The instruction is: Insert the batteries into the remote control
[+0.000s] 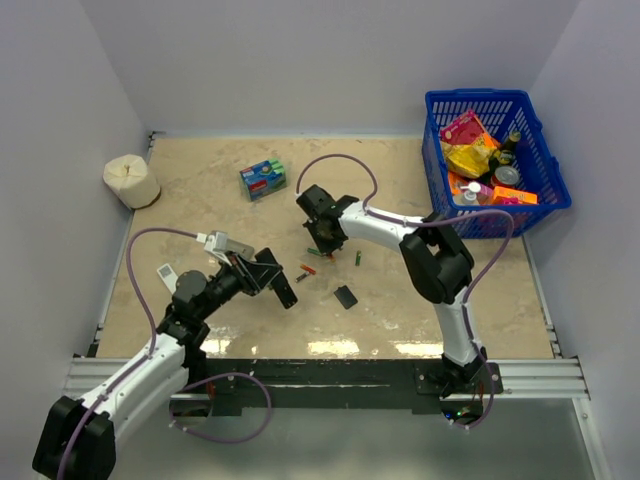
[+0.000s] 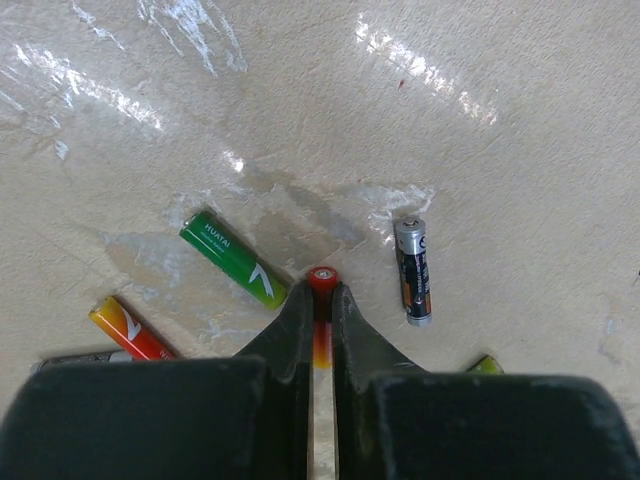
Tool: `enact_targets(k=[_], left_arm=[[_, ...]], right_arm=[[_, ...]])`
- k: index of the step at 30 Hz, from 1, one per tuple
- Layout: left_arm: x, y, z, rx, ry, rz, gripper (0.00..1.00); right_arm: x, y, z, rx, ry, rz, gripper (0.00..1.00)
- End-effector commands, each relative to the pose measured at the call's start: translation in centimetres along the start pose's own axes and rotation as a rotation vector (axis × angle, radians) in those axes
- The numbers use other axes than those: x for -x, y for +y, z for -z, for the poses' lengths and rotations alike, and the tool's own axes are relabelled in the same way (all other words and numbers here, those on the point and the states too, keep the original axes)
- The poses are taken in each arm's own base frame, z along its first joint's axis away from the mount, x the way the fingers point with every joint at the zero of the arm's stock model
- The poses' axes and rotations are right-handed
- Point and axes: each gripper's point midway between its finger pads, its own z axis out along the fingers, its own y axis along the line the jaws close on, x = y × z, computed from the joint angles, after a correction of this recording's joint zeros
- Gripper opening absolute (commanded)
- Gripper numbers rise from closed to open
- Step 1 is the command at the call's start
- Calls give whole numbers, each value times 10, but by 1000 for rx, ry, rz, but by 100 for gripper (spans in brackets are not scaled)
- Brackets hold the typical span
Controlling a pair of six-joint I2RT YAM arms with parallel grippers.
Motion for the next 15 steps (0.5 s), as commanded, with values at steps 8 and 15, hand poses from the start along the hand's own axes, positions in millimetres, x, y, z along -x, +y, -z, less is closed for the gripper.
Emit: enact_targets(k=[8,15], left_arm=[[32,-31,-12,-164,-142,86,0],[56,-50,-29,-244,-182,79,0]], right_arm=[[33,-5,95,87,-282,-53,0],[59,11,184,245,-587,-68,0]])
